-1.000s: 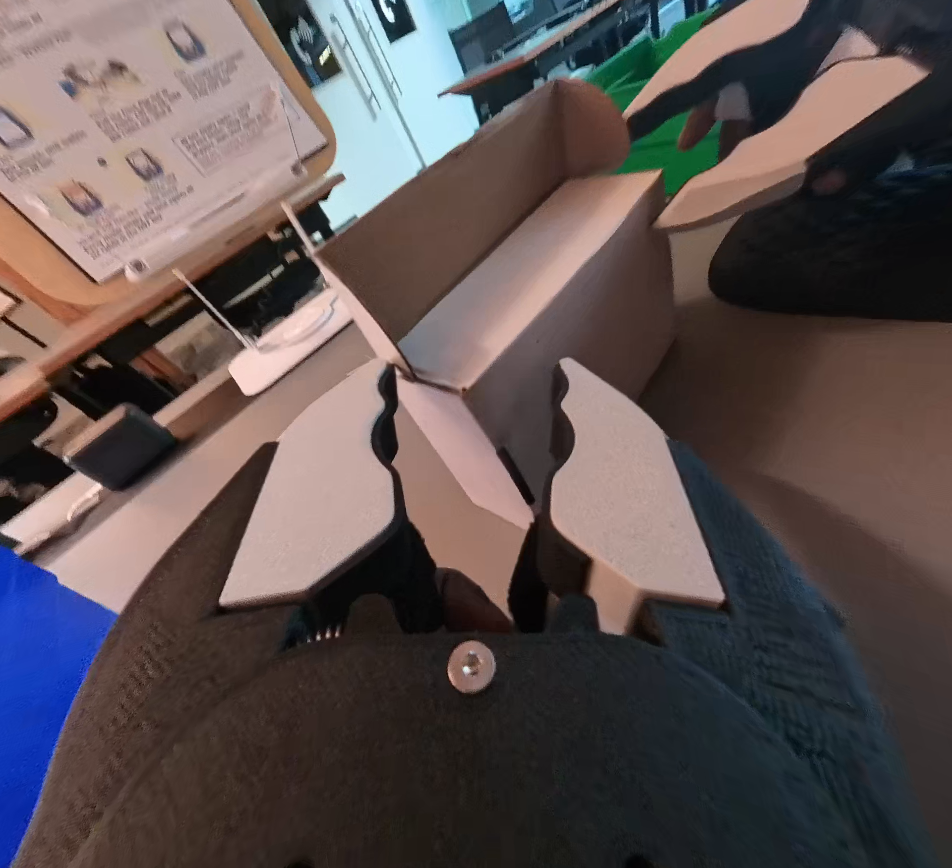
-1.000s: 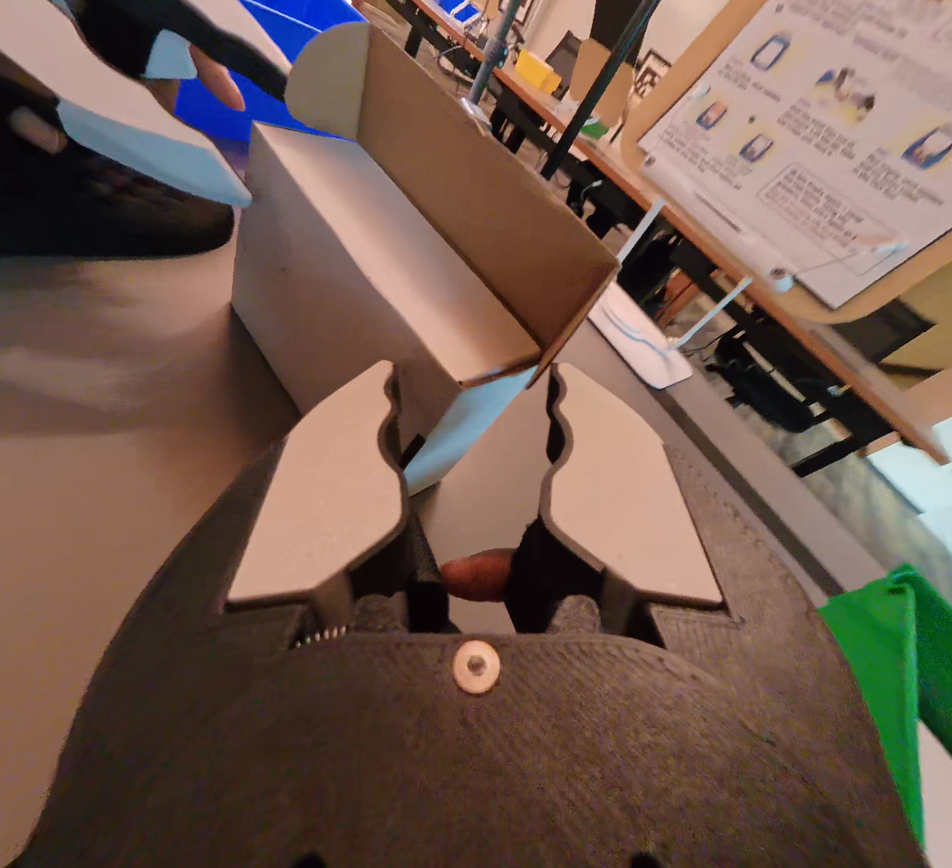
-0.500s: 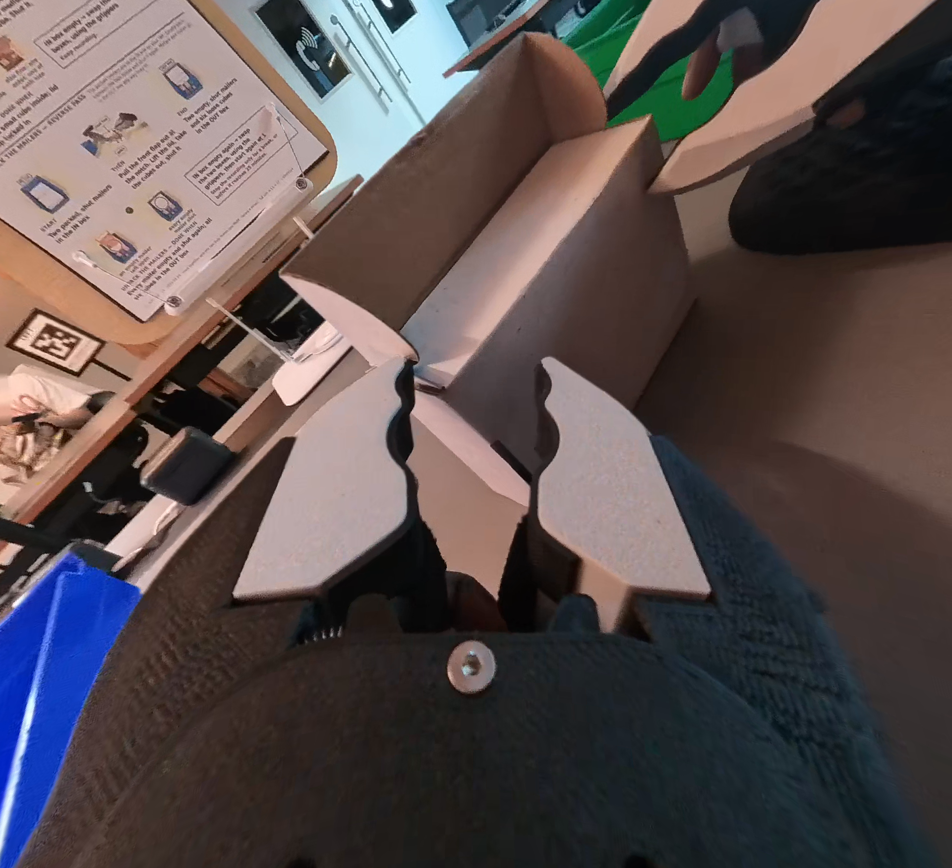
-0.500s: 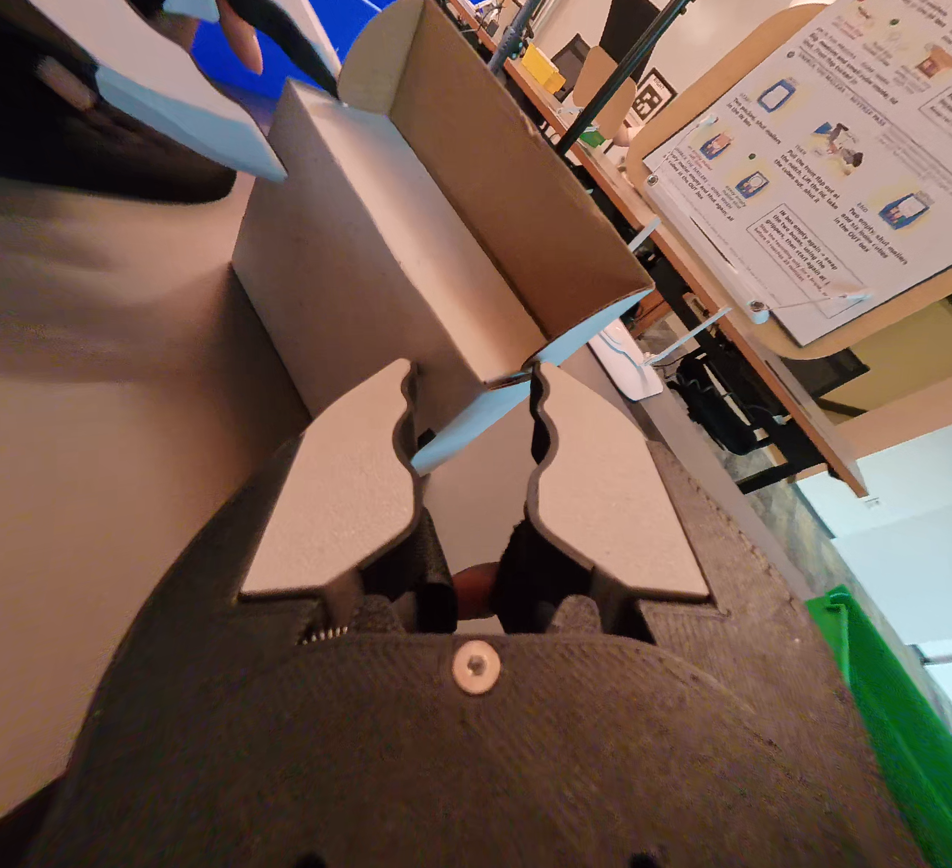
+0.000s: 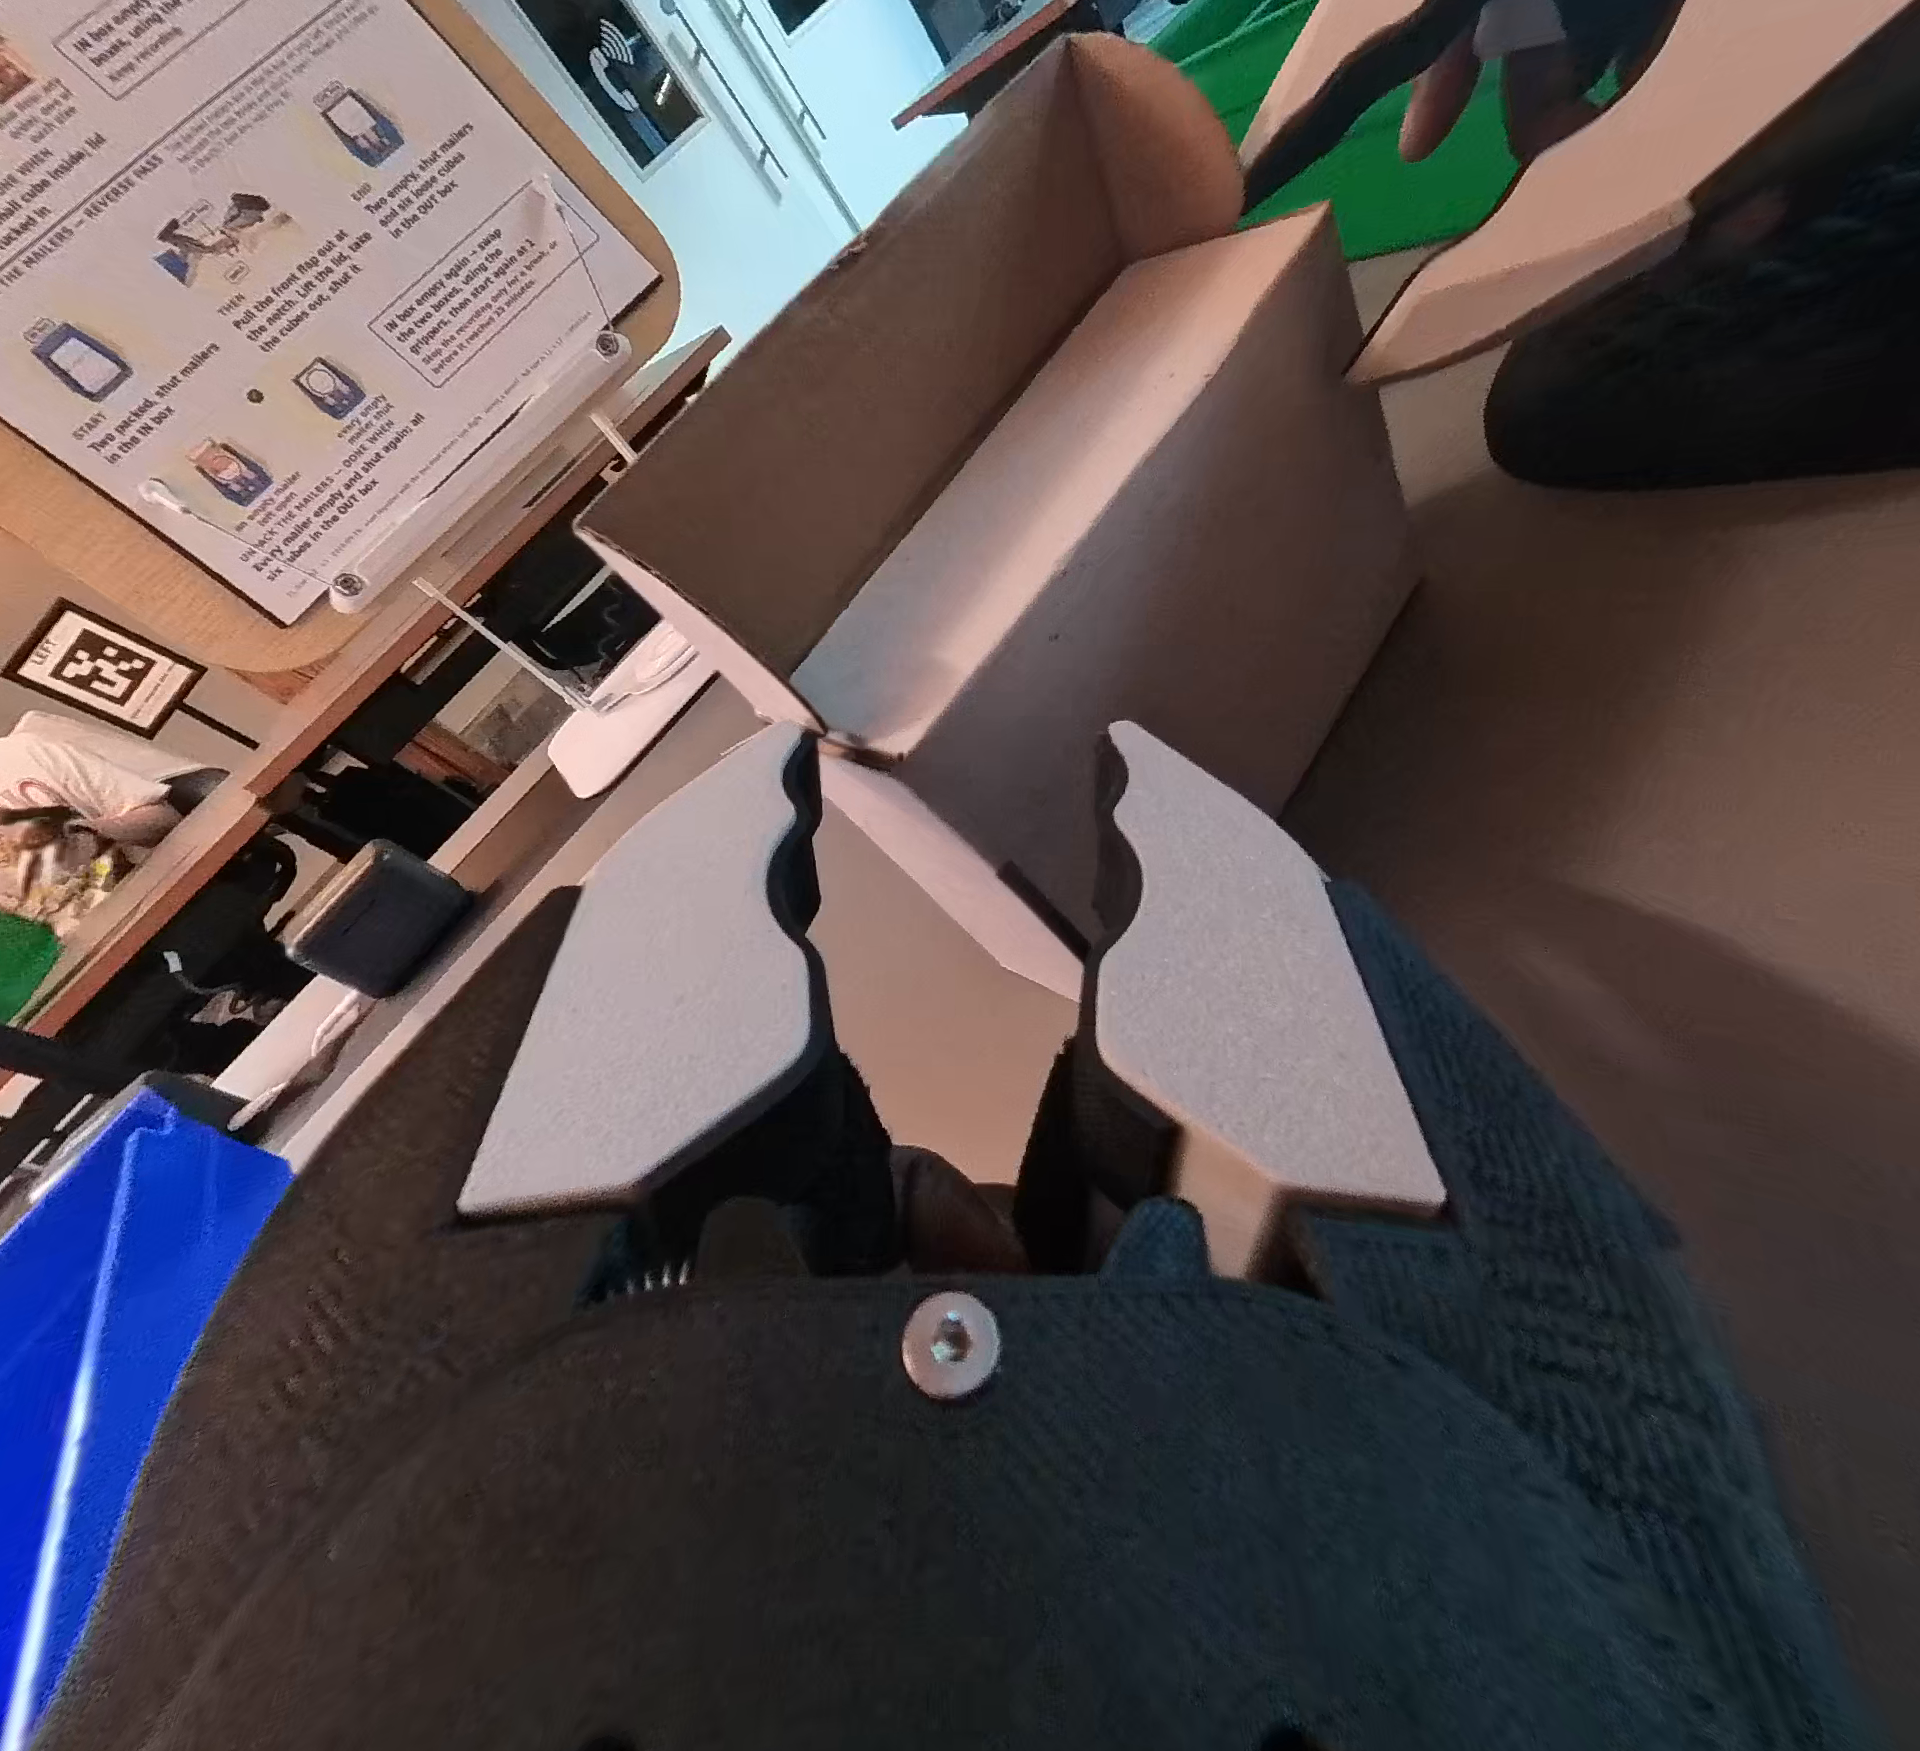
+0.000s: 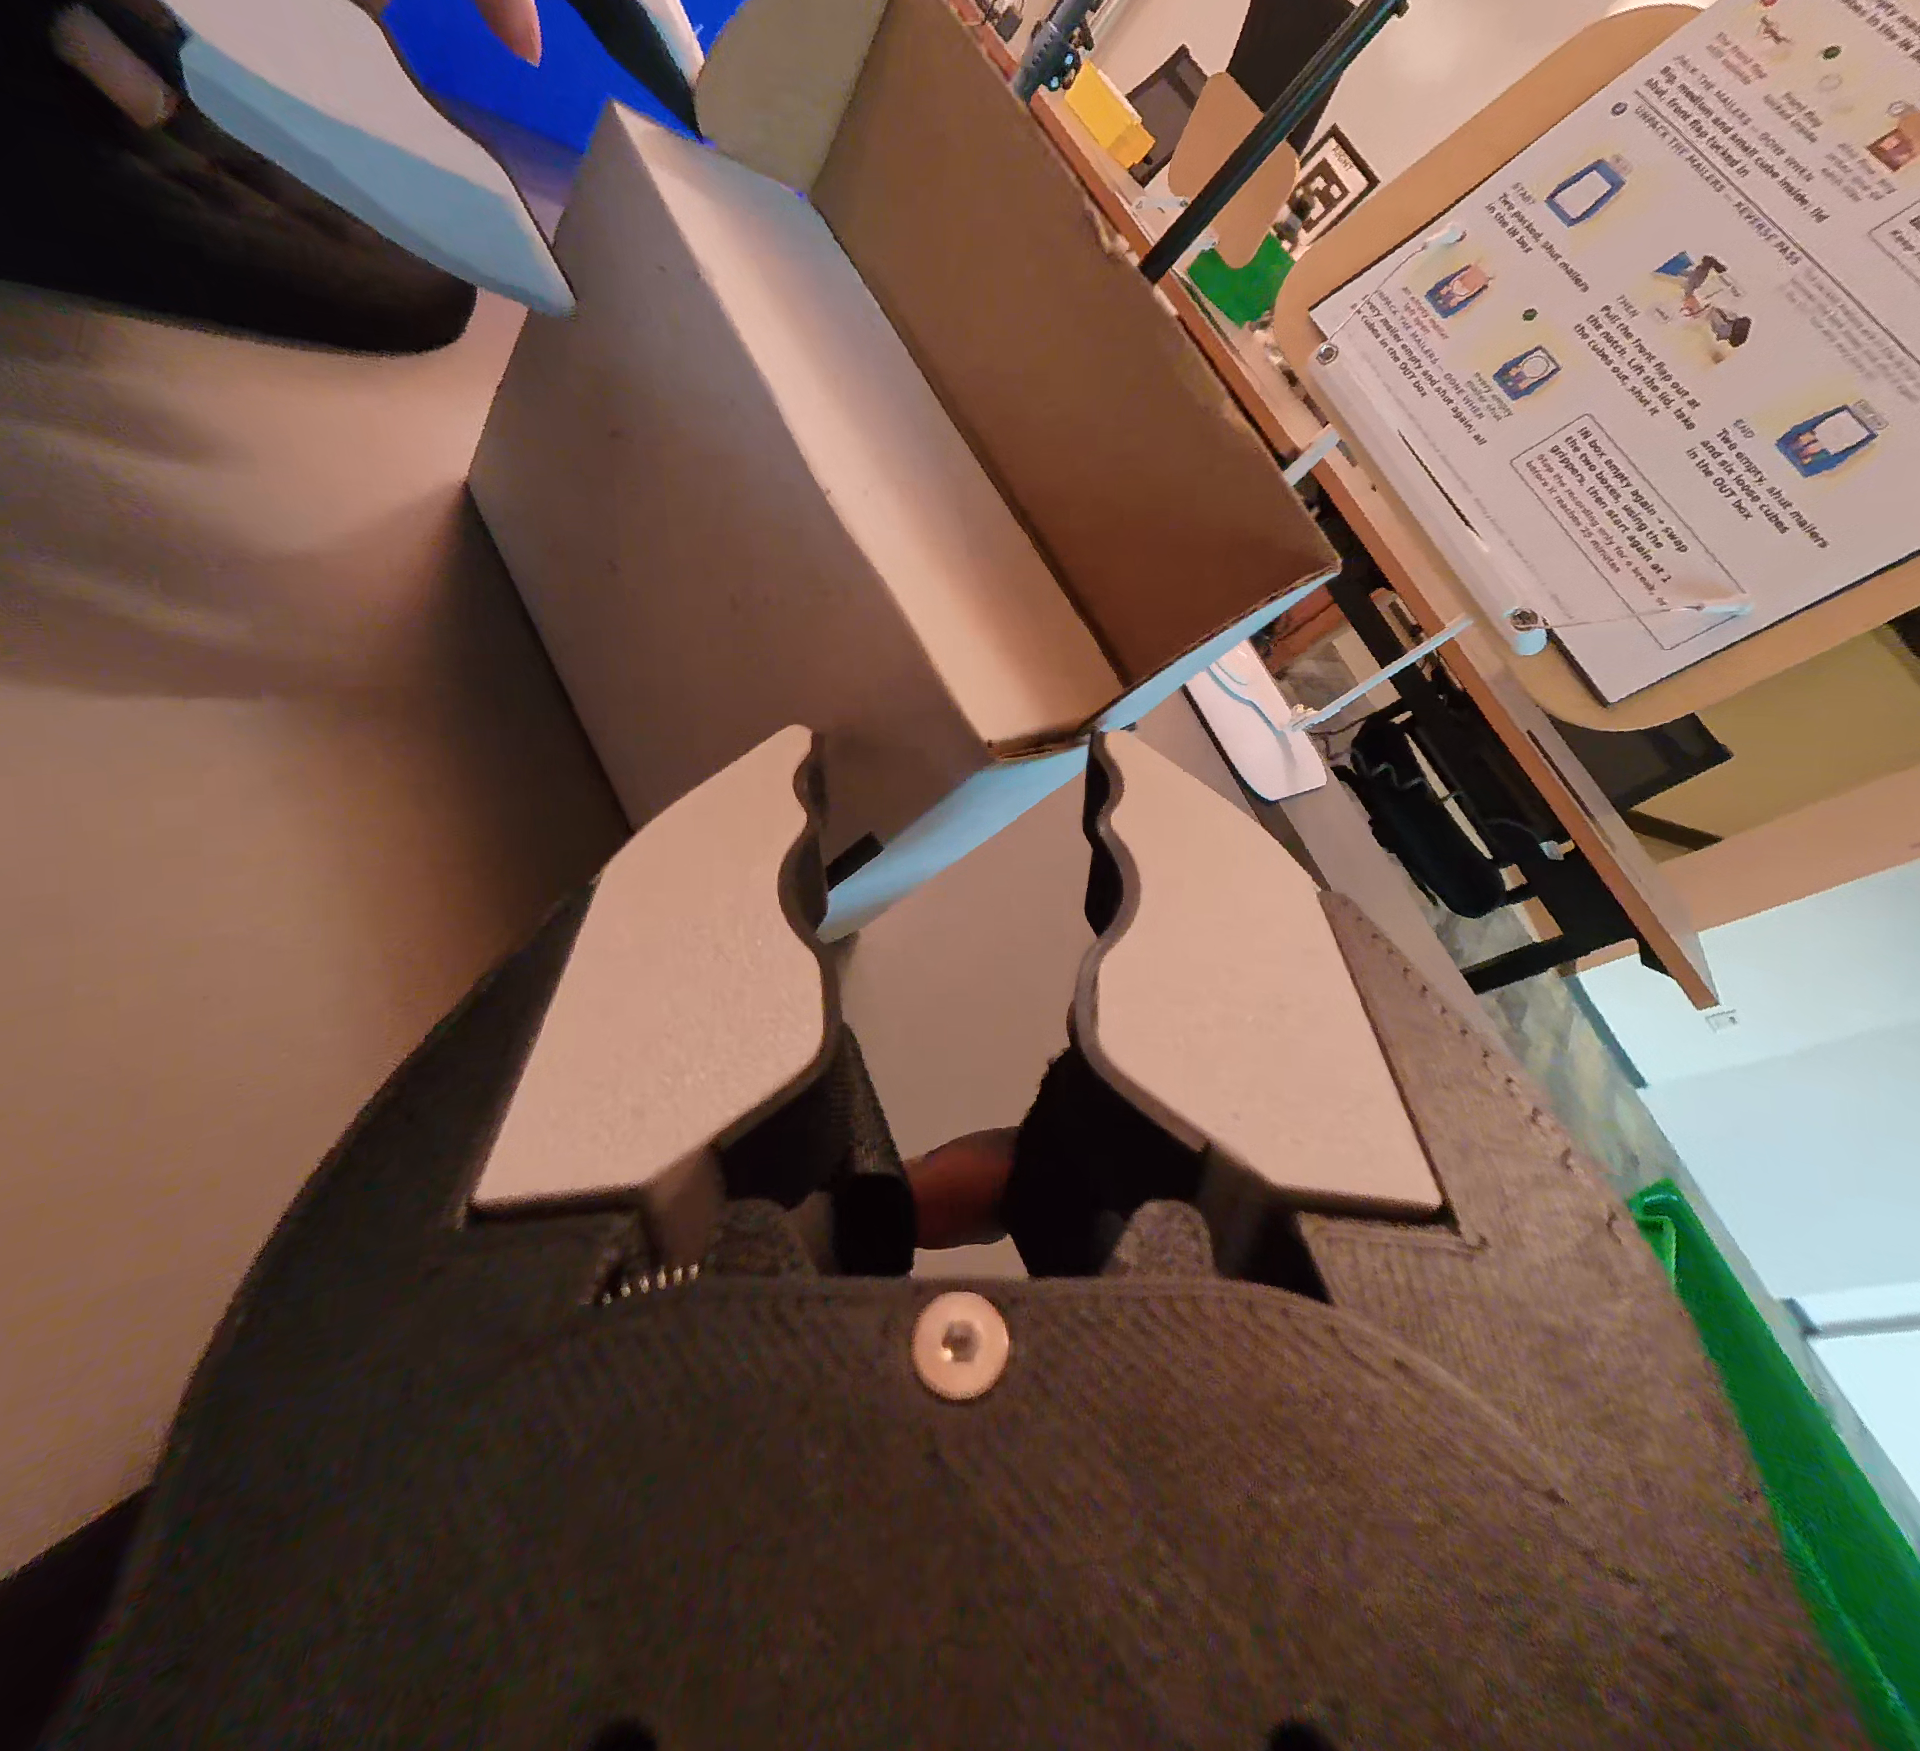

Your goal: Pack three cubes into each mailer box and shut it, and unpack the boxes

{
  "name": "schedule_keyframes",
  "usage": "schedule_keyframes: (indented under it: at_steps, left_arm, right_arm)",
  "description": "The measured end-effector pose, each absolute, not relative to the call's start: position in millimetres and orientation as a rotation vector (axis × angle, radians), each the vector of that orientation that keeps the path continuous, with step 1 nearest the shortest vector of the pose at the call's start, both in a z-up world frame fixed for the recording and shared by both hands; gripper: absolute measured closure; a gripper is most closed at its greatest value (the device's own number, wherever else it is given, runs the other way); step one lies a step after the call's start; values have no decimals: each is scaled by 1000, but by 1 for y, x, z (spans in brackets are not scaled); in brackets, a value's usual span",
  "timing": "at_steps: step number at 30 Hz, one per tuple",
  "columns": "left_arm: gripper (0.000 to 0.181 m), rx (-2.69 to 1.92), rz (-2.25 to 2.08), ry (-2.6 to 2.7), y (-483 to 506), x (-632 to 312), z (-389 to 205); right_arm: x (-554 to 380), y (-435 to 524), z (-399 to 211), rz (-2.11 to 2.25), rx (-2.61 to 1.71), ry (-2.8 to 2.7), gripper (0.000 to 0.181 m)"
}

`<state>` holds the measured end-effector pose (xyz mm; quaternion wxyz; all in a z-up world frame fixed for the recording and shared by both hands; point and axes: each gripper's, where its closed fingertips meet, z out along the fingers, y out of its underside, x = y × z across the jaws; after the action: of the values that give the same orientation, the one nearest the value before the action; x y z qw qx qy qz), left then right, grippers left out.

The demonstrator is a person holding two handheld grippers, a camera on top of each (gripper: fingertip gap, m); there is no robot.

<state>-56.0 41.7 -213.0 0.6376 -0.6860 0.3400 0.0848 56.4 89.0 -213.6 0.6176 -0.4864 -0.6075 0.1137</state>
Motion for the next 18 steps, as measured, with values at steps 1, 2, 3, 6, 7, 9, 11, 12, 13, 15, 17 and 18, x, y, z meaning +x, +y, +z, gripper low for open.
schedule_keyframes:
  at_steps: [1, 2, 3, 6, 7, 9, 11, 12, 13, 15, 17, 18]
  left_arm:
    - [130, -1564, 197, 776, 41, -57, -212]
    - [130, -1558, 199, 776, 41, -58, -209]
    - [130, -1550, 197, 776, 41, -59, -207]
    - [130, -1554, 166, 793, 38, -57, -206]
    - [130, -1559, 162, 803, 38, -56, -208]
    - [130, -1552, 167, 821, 38, -54, -210]
    - [130, -1550, 187, 834, 38, -53, -211]
    - [130, -1552, 200, 843, 38, -53, -211]
    - [130, -1558, 215, 857, 38, -53, -213]
    - [130, -1568, 240, 873, 38, -54, -217]
    - [130, -1568, 243, 871, 38, -54, -217]
    - [130, -1570, 240, 869, 38, -54, -217]
  right_arm:
    - [57, 89, -212, 280, -1123, -1390, 133]
    - [58, 88, -211, 300, -1128, -1384, 132]
    - [58, 88, -210, 321, -1134, -1380, 132]
    - [58, 87, -210, 334, -1137, -1379, 131]
    - [58, 87, -210, 328, -1136, -1383, 131]
    - [58, 87, -211, 324, -1137, -1390, 132]
    - [58, 87, -212, 309, -1131, -1394, 132]
    - [58, 87, -212, 303, -1131, -1396, 132]
    - [58, 87, -212, 299, -1131, -1397, 133]
    - [58, 87, -213, 297, -1134, -1402, 134]
    - [58, 87, -215, 294, -1138, -1409, 134]
    - [58, 87, -215, 290, -1136, -1411, 133]
